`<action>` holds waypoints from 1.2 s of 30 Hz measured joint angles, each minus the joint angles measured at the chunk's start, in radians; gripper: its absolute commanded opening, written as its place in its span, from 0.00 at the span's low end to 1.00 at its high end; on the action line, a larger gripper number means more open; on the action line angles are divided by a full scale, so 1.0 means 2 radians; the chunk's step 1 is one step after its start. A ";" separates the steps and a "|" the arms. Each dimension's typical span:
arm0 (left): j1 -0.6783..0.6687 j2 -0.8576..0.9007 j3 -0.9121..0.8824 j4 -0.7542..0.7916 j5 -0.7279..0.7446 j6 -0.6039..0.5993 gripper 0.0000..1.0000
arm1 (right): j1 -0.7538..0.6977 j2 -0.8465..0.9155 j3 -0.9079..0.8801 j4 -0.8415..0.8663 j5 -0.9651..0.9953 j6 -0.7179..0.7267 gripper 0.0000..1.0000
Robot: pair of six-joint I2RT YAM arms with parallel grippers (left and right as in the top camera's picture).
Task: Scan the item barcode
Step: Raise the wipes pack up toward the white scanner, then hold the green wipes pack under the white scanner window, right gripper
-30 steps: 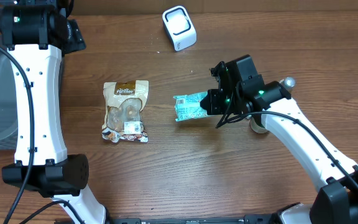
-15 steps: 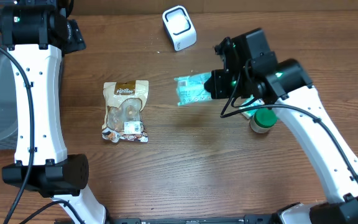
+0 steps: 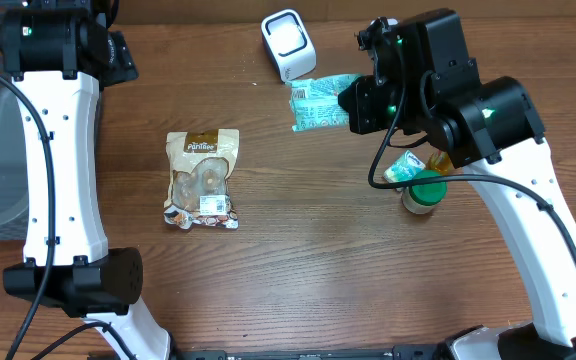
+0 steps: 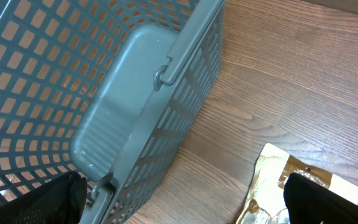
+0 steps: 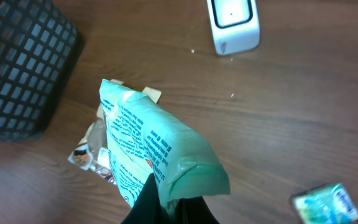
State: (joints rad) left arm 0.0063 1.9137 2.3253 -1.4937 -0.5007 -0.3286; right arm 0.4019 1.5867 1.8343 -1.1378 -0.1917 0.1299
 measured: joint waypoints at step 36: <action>0.000 0.000 0.000 0.000 0.000 0.000 0.99 | 0.111 0.154 0.000 0.159 0.303 -0.262 0.04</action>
State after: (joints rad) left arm 0.0063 1.9137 2.3253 -1.4937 -0.5007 -0.3283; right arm 0.6231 1.8938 1.8343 -0.8207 0.4152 -0.3935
